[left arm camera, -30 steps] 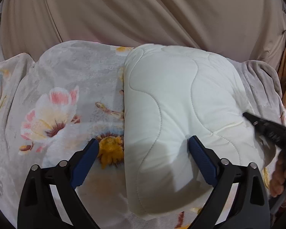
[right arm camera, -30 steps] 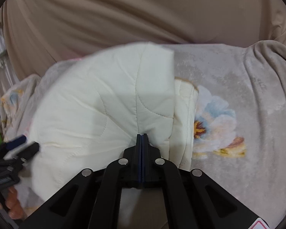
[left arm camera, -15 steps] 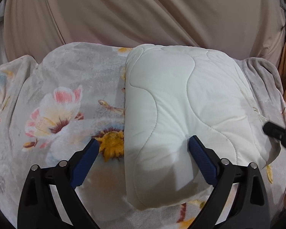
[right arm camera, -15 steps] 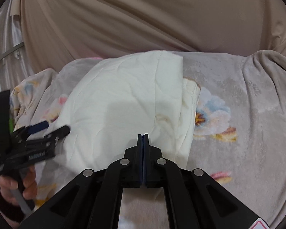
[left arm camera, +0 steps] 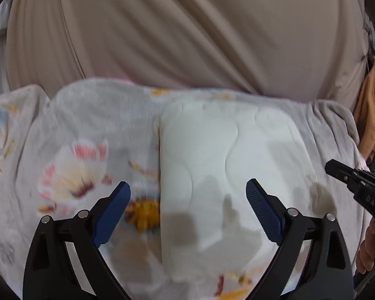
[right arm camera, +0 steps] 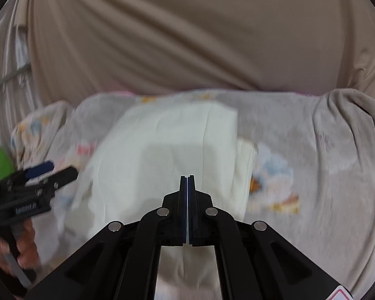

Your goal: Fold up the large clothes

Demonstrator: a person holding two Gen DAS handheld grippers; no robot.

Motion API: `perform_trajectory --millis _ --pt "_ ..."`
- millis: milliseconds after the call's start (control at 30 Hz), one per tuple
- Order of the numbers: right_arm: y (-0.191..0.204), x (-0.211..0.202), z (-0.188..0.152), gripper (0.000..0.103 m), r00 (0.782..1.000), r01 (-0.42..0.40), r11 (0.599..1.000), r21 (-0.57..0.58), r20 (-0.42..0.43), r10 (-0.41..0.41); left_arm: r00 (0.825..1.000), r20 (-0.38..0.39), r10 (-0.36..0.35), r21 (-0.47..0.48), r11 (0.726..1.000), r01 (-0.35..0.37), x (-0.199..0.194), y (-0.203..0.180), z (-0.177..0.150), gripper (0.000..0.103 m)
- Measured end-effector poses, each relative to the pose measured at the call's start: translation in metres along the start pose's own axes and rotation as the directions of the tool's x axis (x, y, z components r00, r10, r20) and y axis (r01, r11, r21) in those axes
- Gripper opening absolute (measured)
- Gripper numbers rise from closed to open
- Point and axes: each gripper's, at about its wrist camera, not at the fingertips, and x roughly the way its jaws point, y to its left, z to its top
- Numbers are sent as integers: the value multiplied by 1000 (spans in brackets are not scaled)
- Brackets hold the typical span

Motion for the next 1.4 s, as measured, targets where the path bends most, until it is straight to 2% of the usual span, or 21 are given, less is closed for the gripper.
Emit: perform_trajectory --millis 67,133,200,267,333,400,433,500,567,667,733,800,900,1000,1200,1300,1400 --pt "-9 21 21 0 1000 -19 997 71 -12 20 1000 1 10 0 1000 -10 14 -4 16 92" --pt "-16 54 28 0 999 15 994 107 -54 -9 999 -32 17 -4 1000 -17 40 -6 20 92" --pt "-25 100 16 0 989 74 992 106 -138 -59 995 -94 20 4 1000 -20 73 -9 13 94" --pt "-35 123 1 0 987 70 991 111 -153 -52 994 -102 -48 -53 998 43 92 -4 2 97" --pt "-44 114 -2 0 989 30 985 168 -151 -5 991 -123 -54 -88 995 43 94 2 0 97" --pt "-44 87 -3 5 992 -4 983 184 -123 27 992 -117 -43 -84 996 33 80 6 -2 96" --pt "-41 71 -5 8 994 -25 987 161 -101 42 993 -111 -43 -74 997 34 68 7 -5 95" --pt "-29 30 -20 8 997 -23 997 67 -70 27 994 -97 -51 -38 998 47 42 9 -15 95" --pt "-20 10 -39 8 997 -13 1000 -9 -81 12 995 -88 -41 -2 999 41 21 9 -29 95" --pt "-15 20 -71 8 990 53 993 -103 -128 -67 990 -138 -34 32 999 39 19 4 -55 96" --pt "-17 36 -79 8 987 71 993 -97 -140 -84 987 -159 -24 36 999 30 28 0 -67 97" --pt "-14 31 -76 8 986 95 992 -79 -127 -105 990 -144 14 40 999 -8 26 -1 -70 96" --pt "-7 -14 -75 14 996 65 996 -56 -63 -68 993 -120 21 38 999 -17 2 0 -72 95" --pt "-3 -46 -99 19 998 3 999 -37 -63 -5 996 -87 27 63 998 -22 -25 -7 -91 96" --pt "3 -44 -168 28 986 31 998 -45 -160 -37 990 -134 49 105 994 -35 -33 -32 -148 98" --pt "2 -40 -187 35 979 65 998 -18 -193 -67 986 -136 95 129 989 -77 -32 -45 -168 97" --pt "1 -37 -196 41 975 80 997 -9 -206 -80 983 -131 126 147 983 -106 -35 -52 -172 98"
